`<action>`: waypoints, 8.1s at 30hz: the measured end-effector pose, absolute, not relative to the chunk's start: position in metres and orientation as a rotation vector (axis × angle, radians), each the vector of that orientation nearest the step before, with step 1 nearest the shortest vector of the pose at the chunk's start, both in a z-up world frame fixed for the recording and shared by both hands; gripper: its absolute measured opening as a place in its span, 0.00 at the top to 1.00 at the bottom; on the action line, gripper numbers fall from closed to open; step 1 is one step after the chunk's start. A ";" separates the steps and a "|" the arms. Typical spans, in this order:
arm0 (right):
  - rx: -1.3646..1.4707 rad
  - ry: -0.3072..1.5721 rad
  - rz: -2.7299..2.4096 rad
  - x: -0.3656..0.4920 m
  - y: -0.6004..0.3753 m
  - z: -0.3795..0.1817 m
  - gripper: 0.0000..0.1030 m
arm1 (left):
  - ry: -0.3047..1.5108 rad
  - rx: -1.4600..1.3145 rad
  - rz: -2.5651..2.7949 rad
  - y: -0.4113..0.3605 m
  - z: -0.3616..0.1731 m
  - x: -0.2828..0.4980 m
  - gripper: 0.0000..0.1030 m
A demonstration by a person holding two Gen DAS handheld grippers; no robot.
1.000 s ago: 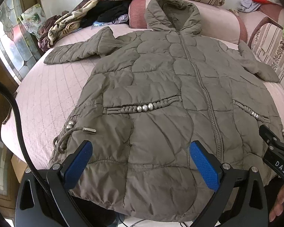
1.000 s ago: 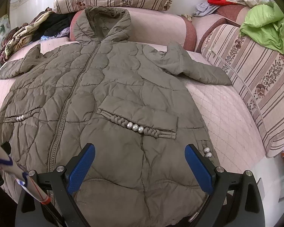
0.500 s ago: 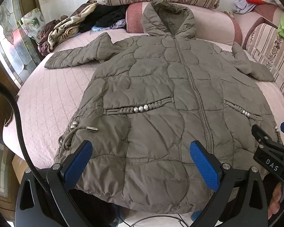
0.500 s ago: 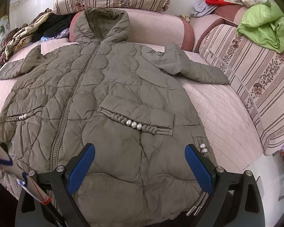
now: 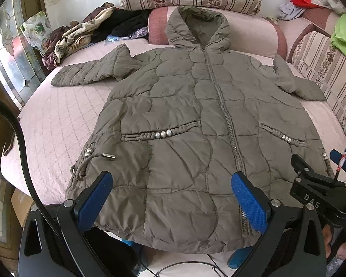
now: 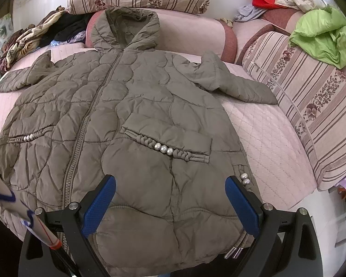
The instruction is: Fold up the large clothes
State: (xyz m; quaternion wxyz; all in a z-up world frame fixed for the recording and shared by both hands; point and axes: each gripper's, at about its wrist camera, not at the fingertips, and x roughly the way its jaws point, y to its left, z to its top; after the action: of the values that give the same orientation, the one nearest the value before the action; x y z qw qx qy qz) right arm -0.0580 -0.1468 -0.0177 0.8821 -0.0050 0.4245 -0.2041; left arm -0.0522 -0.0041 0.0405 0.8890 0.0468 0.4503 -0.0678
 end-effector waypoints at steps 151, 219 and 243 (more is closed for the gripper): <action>0.188 1.019 -0.379 0.057 -0.197 -0.043 0.16 | 0.969 -0.760 0.297 0.355 -0.052 0.366 0.11; 0.618 0.999 -0.231 0.203 -0.257 -0.044 0.76 | 0.818 0.095 -0.074 0.074 0.012 0.133 0.32; 0.345 1.063 -0.528 0.233 -0.283 -0.067 0.54 | 0.895 0.017 -0.044 0.094 0.005 0.144 0.32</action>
State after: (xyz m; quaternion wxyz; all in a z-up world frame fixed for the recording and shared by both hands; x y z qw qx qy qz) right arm 0.2328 -0.2825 -0.0669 0.8152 0.1618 0.4981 -0.2474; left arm 0.1437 0.0940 0.0048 0.9013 0.0081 0.4326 -0.0213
